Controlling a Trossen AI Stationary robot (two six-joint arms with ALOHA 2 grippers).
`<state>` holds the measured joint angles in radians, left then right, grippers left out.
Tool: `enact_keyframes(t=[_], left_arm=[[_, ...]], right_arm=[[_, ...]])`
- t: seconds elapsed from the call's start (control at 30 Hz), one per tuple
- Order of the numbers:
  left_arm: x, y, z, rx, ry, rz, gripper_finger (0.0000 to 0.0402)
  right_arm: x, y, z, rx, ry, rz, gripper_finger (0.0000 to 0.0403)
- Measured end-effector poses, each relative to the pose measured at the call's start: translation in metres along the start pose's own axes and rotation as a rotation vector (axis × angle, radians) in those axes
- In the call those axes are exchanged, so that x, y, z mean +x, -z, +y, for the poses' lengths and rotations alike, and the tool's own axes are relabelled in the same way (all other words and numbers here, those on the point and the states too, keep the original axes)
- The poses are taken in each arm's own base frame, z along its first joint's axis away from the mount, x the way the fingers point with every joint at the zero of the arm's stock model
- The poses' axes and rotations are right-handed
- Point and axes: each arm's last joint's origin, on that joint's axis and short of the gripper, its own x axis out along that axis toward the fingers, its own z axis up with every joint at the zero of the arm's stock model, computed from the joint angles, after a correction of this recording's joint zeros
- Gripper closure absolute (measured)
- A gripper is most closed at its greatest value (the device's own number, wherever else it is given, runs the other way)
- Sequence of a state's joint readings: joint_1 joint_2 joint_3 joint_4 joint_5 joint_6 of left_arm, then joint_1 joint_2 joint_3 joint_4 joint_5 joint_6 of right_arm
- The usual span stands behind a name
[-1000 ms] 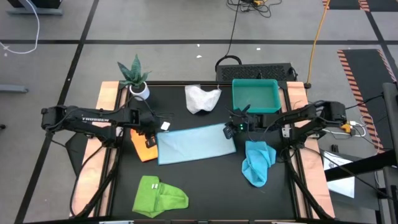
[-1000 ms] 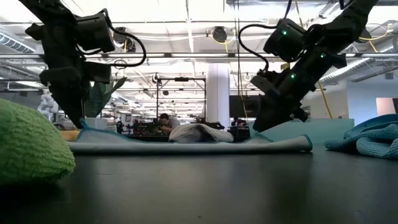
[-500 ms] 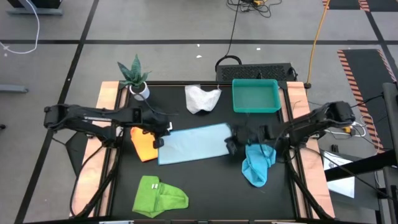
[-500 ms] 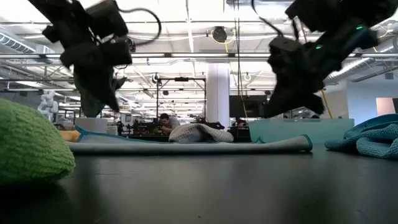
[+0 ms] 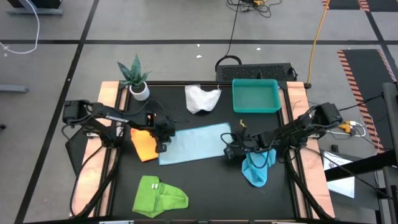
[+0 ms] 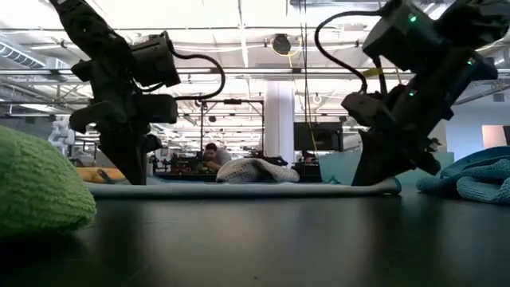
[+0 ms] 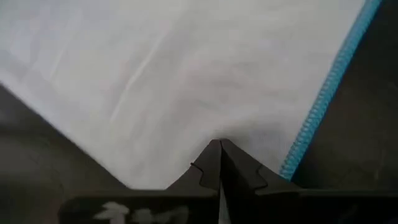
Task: Fold microfiber towels
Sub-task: Fold the blue microfiber towel
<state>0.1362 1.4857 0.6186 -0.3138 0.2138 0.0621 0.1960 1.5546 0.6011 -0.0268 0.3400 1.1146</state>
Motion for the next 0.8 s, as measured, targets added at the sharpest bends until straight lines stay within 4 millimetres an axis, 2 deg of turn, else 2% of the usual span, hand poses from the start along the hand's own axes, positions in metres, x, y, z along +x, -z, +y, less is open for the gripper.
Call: enact_keyframes(t=[0.23, 0.33, 0.43, 0.53, 0.63, 0.7, 0.8], left_arm=[[0.016, -0.011, -0.027, 0.027, 0.104, -0.077, 0.04], [0.017, -0.012, -0.032, 0.015, 0.134, -0.071, 0.04], [0.009, -0.012, -0.033, 0.051, 0.136, -0.081, 0.04], [-0.007, -0.023, -0.025, 0.09, 0.1, -0.176, 0.04], [-0.021, -0.029, -0.012, 0.079, 0.057, -0.245, 0.04], [-0.026, -0.03, -0.004, 0.078, 0.062, -0.263, 0.04], [-0.028, -0.027, 0.004, 0.074, 0.087, -0.251, 0.04]], right_arm=[[0.01, -0.03, -0.022, -0.039, 0.129, -0.07, 0.0403], [0.006, -0.042, -0.029, -0.031, 0.148, -0.089, 0.0403], [-0.005, -0.051, -0.028, -0.033, 0.154, -0.142, 0.0403], [-0.02, -0.061, -0.013, 0.011, 0.054, -0.233, 0.0403], [-0.026, -0.054, 0.014, 0.026, -0.108, -0.311, 0.0403], [-0.024, -0.048, 0.039, 0.037, -0.202, -0.364, 0.0403], [-0.005, -0.036, 0.078, -0.006, -0.25, -0.365, 0.0403]])
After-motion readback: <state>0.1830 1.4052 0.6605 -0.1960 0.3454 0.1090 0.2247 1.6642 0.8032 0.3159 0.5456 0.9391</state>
